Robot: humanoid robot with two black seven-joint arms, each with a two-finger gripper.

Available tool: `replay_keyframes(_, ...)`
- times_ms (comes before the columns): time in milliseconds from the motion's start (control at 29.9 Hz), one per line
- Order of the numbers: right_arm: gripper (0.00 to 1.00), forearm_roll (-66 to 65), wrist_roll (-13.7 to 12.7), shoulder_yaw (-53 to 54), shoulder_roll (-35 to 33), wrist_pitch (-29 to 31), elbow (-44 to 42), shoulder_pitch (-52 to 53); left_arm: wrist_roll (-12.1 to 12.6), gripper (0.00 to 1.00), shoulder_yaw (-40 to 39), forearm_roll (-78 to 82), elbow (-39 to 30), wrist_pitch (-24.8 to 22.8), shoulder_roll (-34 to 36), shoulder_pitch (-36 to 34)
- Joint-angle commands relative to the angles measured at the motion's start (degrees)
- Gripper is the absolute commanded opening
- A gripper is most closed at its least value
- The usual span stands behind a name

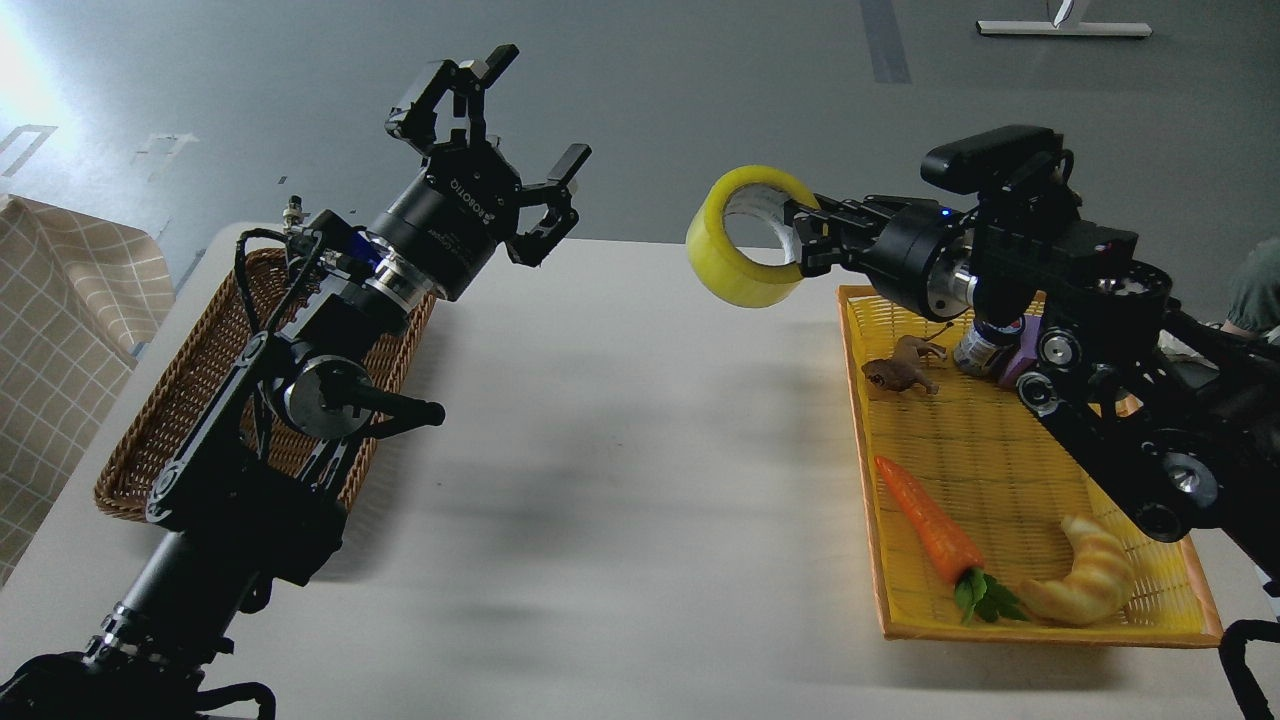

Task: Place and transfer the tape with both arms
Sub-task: 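Lift the tape roll and carry it to the table center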

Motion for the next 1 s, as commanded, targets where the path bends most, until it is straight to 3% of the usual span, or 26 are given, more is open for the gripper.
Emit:
replay_keyframes(0, 0.17, -0.25, -0.68, -0.64, 2.43, 0.0, -0.79, 0.07, -0.04, 0.98, -0.07, 0.0, 0.0, -0.05, 1.36, 0.29)
replay_keyframes(301, 0.17, -0.34, -1.03, -7.05, 5.86, 0.0, -2.99, -1.77, -0.3, 0.98, -0.51, -0.09, -0.09, 0.04, 2.77, 0.64)
replay_keyframes(401, 0.17, -0.43, -2.26, -9.77, 6.47, 0.0, -2.99, -1.78, -0.65, 0.98, -0.42, -0.18, -0.09, -0.05, 2.86, 0.64)
replay_keyframes(969, 0.17, -1.22, -2.7, -12.68, 12.44, 0.0, -10.36, -2.04, -0.74, 0.98, -0.51, -0.35, -0.09, 0.04, 2.94, 0.81)
